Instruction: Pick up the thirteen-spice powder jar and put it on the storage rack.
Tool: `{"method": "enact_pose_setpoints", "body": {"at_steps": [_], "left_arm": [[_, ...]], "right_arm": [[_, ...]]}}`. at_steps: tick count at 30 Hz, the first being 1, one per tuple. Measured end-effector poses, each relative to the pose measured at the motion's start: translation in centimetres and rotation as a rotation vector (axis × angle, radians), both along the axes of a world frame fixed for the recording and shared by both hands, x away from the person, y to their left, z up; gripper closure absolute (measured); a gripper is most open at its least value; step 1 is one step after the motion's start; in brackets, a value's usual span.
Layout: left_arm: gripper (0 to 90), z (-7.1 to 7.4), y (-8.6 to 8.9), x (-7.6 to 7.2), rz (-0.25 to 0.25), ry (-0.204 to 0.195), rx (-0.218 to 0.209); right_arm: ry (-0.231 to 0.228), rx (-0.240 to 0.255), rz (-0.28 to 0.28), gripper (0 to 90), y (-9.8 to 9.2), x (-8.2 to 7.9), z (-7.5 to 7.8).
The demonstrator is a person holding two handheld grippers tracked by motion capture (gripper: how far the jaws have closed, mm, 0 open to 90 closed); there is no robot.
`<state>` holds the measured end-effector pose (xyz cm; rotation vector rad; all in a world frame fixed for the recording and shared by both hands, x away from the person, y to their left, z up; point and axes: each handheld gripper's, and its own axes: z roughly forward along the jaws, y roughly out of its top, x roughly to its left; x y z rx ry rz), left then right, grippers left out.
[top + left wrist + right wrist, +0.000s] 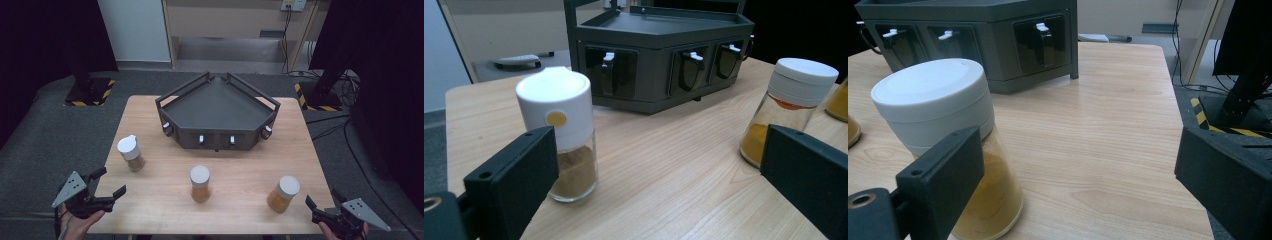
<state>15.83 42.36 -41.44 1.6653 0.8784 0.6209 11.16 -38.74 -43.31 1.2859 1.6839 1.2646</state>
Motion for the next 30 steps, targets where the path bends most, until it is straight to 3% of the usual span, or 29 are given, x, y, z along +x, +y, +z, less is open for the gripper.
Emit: {"method": "enact_pose_setpoints", "body": {"at_steps": [11, 30], "left_arm": [[0.9, 2.5, 0.5, 1.8, -0.025, 0.016, 0.018], [1.0, 4.0, 0.8, 5.4, -0.007, 0.063, 0.061]], "right_arm": [[0.000, 0.002, 0.001, 5.7, 0.0, 0.0, 0.0], [0.001, 0.003, 0.003, 5.9, -0.1, 0.0, 0.0]]}}
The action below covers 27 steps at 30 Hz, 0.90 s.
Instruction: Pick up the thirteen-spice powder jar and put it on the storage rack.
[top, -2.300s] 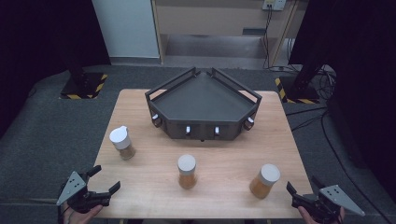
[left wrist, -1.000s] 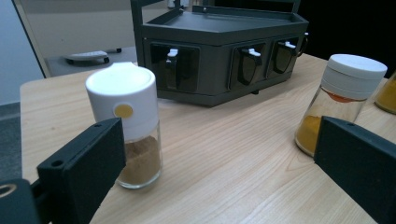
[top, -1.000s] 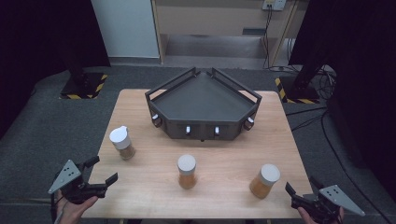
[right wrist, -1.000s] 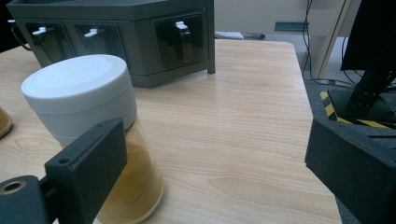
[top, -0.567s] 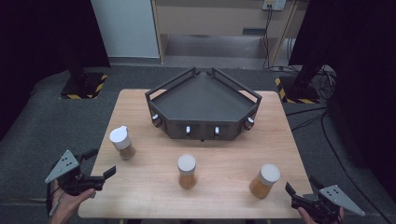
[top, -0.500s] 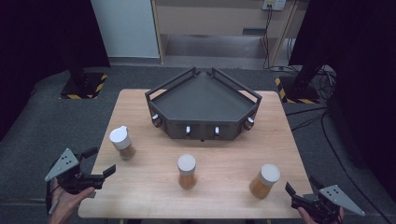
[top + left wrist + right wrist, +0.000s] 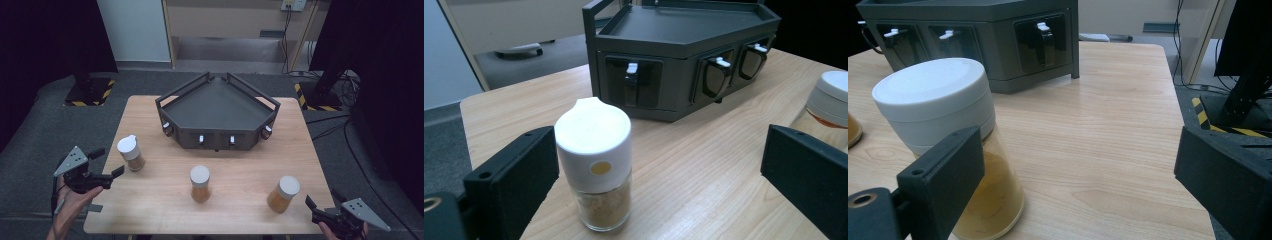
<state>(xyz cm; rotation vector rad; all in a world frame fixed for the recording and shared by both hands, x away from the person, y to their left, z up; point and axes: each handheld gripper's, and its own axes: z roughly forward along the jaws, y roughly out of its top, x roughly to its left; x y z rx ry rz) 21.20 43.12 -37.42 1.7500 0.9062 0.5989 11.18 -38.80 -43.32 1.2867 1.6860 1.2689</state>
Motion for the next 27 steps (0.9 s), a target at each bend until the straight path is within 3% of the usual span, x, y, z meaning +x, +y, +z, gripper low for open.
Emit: {"method": "enact_pose_setpoints", "body": {"at_steps": [10, 27], "left_arm": [[1.2, 0.0, -0.7, 2.1, 0.025, 0.023, 0.035], [1.8, -1.4, -1.4, 5.6, 0.061, 0.082, 0.029]], "right_arm": [[0.001, 0.003, 0.000, 5.9, -0.1, 0.0, 0.0], [0.002, 0.005, 0.001, 6.0, -0.1, 0.0, 0.0]]}}
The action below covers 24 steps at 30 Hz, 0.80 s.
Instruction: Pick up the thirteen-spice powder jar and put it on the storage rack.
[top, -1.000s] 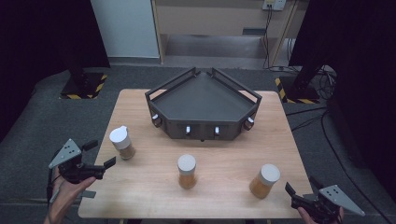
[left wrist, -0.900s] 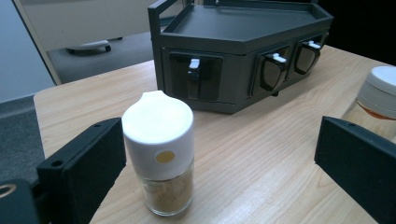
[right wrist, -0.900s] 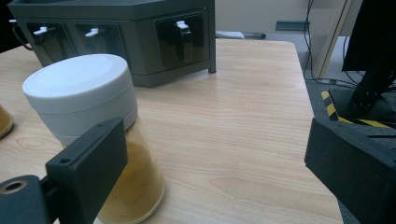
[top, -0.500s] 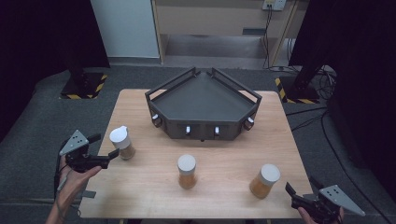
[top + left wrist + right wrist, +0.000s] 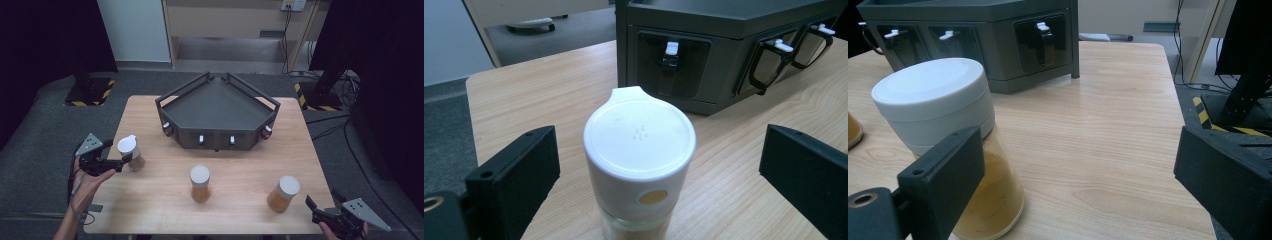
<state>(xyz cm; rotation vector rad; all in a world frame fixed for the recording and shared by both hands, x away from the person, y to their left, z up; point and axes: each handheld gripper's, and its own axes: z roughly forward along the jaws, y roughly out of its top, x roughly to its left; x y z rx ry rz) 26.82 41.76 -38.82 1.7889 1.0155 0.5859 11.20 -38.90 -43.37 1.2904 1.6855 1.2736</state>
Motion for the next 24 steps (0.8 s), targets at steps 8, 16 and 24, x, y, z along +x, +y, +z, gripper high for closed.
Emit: {"method": "enact_pose_setpoints", "body": {"at_steps": [8, 16, 24], "left_arm": [[3.8, -1.0, -0.3, 1.3, 0.011, 0.024, -0.006], [11.7, -2.2, -0.3, 2.0, 0.016, 0.030, -0.032], [25.3, -2.9, -0.8, 1.7, 0.022, -0.011, -0.012]], "right_arm": [[-0.001, 0.001, 0.000, 6.0, 0.0, 0.0, 0.0], [-0.001, 0.003, 0.000, 6.1, 0.0, 0.0, 0.0], [-0.001, 0.002, 0.001, 6.1, 0.0, 0.0, 0.0]]}}
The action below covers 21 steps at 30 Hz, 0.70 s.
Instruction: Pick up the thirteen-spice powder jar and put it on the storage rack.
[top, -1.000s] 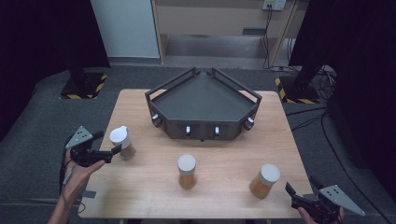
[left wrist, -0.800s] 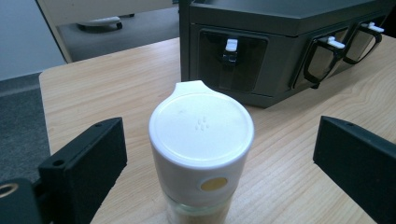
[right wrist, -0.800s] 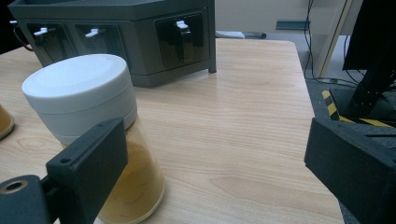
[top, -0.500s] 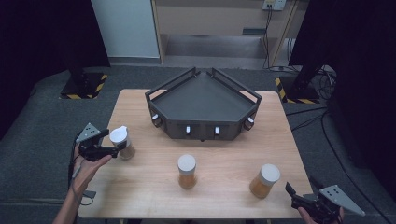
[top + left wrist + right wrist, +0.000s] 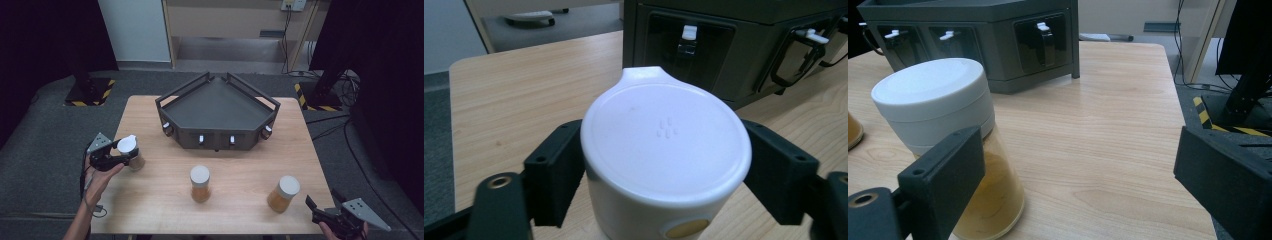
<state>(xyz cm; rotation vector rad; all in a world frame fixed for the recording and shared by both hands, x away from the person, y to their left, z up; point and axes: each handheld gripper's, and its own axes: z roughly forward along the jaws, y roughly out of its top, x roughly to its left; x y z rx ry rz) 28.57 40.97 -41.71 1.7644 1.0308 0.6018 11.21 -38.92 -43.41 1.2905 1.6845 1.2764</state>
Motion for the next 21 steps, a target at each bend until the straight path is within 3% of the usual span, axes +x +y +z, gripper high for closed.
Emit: {"method": "enact_pose_setpoints", "body": {"at_steps": [1, 12, 18, 21], "left_arm": [[28.5, -0.1, 0.0, 0.0, -0.002, -0.004, 0.001], [29.5, 0.0, -0.1, -0.2, -0.007, -0.020, 0.002], [29.4, 1.4, -0.1, 0.2, -0.072, -0.025, 0.008], [29.4, 2.3, -0.1, 0.7, -0.135, -0.027, 0.010]], "right_arm": [[0.000, 0.000, 0.000, 6.1, 0.0, 0.0, 0.0], [0.000, -0.004, 0.003, 6.2, 0.0, 0.0, 0.0], [0.001, -0.003, 0.003, 6.1, 0.0, 0.0, 0.0], [0.000, -0.003, 0.003, 6.1, 0.0, 0.0, 0.0]]}}
